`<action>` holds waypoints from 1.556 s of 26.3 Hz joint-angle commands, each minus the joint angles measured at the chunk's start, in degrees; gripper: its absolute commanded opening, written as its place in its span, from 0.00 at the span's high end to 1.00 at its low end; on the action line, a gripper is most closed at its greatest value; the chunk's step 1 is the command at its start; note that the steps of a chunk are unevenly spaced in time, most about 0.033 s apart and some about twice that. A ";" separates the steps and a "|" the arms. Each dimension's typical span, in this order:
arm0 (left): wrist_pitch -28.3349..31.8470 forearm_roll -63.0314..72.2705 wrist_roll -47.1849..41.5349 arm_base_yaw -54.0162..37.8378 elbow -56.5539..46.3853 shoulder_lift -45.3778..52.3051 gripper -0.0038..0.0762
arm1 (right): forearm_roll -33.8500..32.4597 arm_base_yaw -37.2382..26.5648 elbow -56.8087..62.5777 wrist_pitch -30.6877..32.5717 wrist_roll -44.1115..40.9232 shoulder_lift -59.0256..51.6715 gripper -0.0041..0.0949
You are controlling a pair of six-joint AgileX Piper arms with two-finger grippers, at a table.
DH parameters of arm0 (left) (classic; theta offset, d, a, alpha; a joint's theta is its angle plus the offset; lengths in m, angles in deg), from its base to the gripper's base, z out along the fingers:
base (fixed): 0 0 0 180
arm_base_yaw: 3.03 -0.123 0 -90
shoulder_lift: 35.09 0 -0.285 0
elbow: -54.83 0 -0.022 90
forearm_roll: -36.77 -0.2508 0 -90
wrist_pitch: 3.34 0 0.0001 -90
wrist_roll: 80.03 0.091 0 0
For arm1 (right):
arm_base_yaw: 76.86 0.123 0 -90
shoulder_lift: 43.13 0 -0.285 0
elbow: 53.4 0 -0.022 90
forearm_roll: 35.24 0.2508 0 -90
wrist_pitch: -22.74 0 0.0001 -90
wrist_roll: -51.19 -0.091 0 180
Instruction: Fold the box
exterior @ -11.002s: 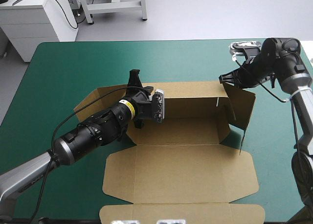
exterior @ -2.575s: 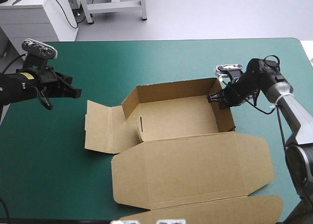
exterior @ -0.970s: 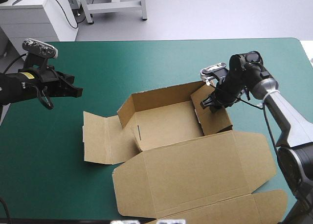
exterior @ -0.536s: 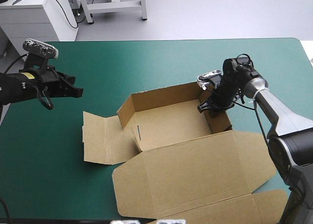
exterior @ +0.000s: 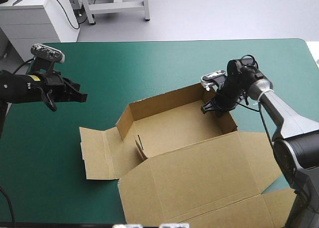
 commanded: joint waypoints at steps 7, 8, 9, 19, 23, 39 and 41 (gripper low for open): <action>4.03 -2.89 -2.60 -0.06 1.27 0.49 0.94 | -2.10 -0.64 -2.25 2.57 0.48 -16.43 0.98; 4.41 -7.16 -4.65 -0.06 1.27 0.49 0.94 | -2.69 -1.40 -2.25 2.57 -0.51 -19.08 0.98; 4.68 -10.84 -7.42 -0.06 1.27 0.49 0.94 | -2.54 -2.02 -2.25 2.57 -0.98 -21.25 0.98; 5.25 -18.97 -11.28 -1.31 -2.59 0.49 0.94 | -2.44 -10.62 -2.25 2.57 -1.12 -32.56 0.98; 10.36 -15.33 -11.69 -1.31 -8.05 0.49 0.94 | -1.73 -13.27 -2.25 2.57 -0.86 -33.40 0.98; 21.60 21.32 7.99 -1.20 -23.23 -4.37 0.94 | 8.39 -14.21 -2.25 -1.47 0.62 -33.40 0.98; 19.50 29.04 12.60 -1.20 -23.23 -4.49 0.94 | 8.39 -14.21 -2.25 -1.59 0.62 -33.40 0.98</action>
